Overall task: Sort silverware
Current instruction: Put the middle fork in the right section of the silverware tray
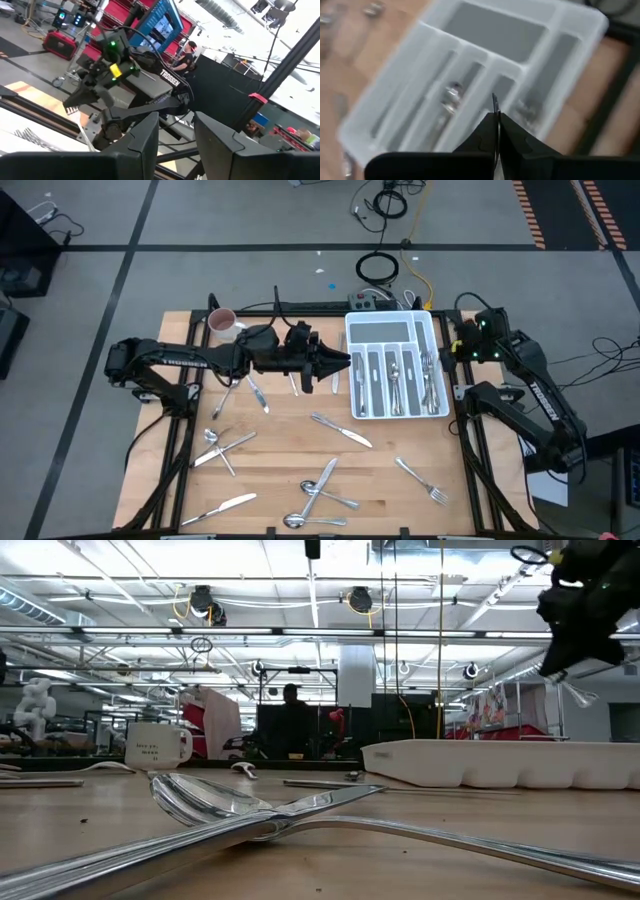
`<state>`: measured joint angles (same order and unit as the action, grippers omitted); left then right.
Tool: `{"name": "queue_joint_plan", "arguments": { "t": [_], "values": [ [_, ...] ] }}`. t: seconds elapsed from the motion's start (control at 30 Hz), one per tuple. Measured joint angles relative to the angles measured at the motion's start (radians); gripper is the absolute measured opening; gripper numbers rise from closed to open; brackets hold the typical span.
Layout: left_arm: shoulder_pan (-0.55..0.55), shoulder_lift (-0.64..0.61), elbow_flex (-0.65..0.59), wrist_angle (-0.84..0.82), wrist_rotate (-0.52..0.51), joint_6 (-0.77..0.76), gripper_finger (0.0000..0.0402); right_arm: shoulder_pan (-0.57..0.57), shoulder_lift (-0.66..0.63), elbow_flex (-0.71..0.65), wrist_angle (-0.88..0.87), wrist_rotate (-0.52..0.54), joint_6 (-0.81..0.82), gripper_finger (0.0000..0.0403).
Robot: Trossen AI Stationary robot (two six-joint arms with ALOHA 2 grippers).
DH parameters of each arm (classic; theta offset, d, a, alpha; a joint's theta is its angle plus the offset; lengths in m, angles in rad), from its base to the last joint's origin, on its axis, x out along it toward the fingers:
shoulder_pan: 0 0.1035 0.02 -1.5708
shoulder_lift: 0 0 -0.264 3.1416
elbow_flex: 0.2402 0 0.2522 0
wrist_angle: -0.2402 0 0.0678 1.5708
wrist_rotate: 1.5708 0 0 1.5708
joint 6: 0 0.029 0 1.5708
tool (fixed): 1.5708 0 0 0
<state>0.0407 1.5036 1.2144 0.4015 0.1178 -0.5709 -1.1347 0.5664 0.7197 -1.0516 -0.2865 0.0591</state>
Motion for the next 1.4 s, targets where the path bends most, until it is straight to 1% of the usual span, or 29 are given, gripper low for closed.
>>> {"name": "queue_joint_plan", "arguments": {
  "t": [0.07,0.17,0.27,0.3,0.5,0.67,0.8,0.83,0.9,0.97,1.03,1.07,1.13,1.27,1.33,1.4],
  "values": [
    [-0.007,0.0,0.0,0.0,0.003,0.0,0.0129,0.0,0.002,0.0,-0.044,0.048,0.013,0.0],
    [-0.011,0.0,0.0,0.0,0.006,0.008,0.0129,0.0,0.008,-0.021,-0.057,0.099,0.036,0.0],
    [-0.009,0.0,0.0,0.0,0.006,0.009,0.0129,0.0,0.042,-0.04,-0.097,0.179,0.085,0.0],
    [-0.007,0.0,0.0,0.0,0.006,0.009,0.0129,0.0,0.054,-0.037,-0.088,0.184,0.09,0.0],
    [0.003,0.0,0.0,0.0,0.003,0.025,0.0129,0.0,0.186,-0.04,-0.069,0.155,0.146,0.0],
    [0.006,0.0,0.0,0.0,-0.009,0.034,0.0129,0.0,0.318,-0.035,-0.068,0.132,0.053,0.0],
    [0.005,0.0,0.0,0.0,-0.009,0.034,0.0129,0.004,0.385,-0.024,-0.054,0.108,0.023,0.0],
    [0.005,0.0,0.0,0.0,-0.009,0.034,0.0129,0.004,0.395,-0.025,-0.055,0.081,0.013,0.0],
    [0.005,0.0,0.0,-0.001,-0.009,0.034,0.0129,0.011,0.395,-0.025,-0.022,-0.012,-0.006,0.0],
    [0.005,0.0,0.0,0.0,-0.009,0.034,0.0129,0.034,0.385,-0.025,0.076,-0.128,0.023,0.0],
    [0.005,0.0,0.0,-0.002,-0.009,0.033,0.0129,0.047,0.352,-0.025,0.172,-0.191,0.045,0.0],
    [0.005,0.0,0.0,-0.003,-0.009,0.033,0.0129,0.045,0.336,-0.021,0.188,-0.205,0.017,0.0],
    [0.005,0.0,0.0,-0.013,-0.009,0.028,0.0129,0.03,0.309,-0.016,0.178,-0.263,-0.038,0.0],
    [0.005,0.0,0.0,-0.058,-0.009,0.028,0.0129,-0.014,0.247,-0.003,0.166,-0.482,-0.122,0.0],
    [0.005,0.0,0.0,-0.076,-0.009,0.028,0.0129,-0.02,0.235,0.016,0.151,-0.531,-0.116,0.0],
    [0.005,0.0,0.0,-0.096,-0.009,0.028,0.0129,-0.015,0.229,0.075,0.109,-0.566,-0.148,0.0]
  ]
}}
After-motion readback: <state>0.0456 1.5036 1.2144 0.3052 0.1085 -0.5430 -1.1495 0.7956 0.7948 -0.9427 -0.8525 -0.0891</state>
